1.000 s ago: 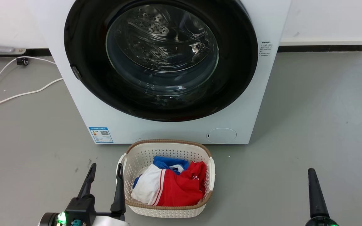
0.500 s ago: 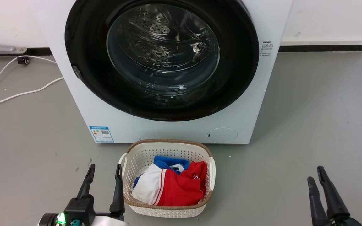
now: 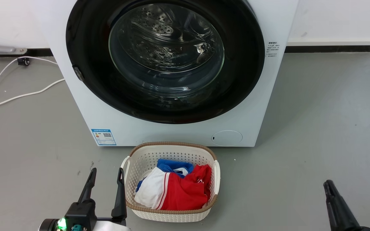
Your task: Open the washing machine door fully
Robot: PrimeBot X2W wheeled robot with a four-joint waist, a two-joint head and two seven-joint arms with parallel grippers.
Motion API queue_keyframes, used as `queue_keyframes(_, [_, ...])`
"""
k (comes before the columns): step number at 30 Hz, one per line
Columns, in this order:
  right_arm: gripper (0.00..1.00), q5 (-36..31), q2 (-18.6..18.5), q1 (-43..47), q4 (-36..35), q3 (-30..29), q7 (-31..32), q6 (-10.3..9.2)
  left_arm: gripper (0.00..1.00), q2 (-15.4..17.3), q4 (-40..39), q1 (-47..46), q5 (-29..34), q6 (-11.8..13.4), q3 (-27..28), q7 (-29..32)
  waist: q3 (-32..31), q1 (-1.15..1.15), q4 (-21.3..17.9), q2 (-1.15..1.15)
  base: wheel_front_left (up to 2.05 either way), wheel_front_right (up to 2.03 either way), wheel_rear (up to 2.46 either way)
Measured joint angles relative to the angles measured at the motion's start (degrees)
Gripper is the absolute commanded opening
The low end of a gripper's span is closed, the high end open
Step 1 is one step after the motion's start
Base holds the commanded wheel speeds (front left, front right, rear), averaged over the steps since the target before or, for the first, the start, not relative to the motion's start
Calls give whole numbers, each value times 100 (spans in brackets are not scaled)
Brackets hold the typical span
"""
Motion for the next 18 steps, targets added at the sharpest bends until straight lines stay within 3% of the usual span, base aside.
queue_keyframes(9, [0, -118, 83, -38, 130, -187, 69, 0, 100, 0, -7, -1, 8, 21, -2, 0, 16, 0, -6, 0, 0, 0, 0])
queue_keyframes(18, [0, -144, 82, -602, 543, -808, 204, 0, 100, 0, -64, -10, 12, 32, -2, 0, 121, 0, -1, 0, 0, 0, 0])
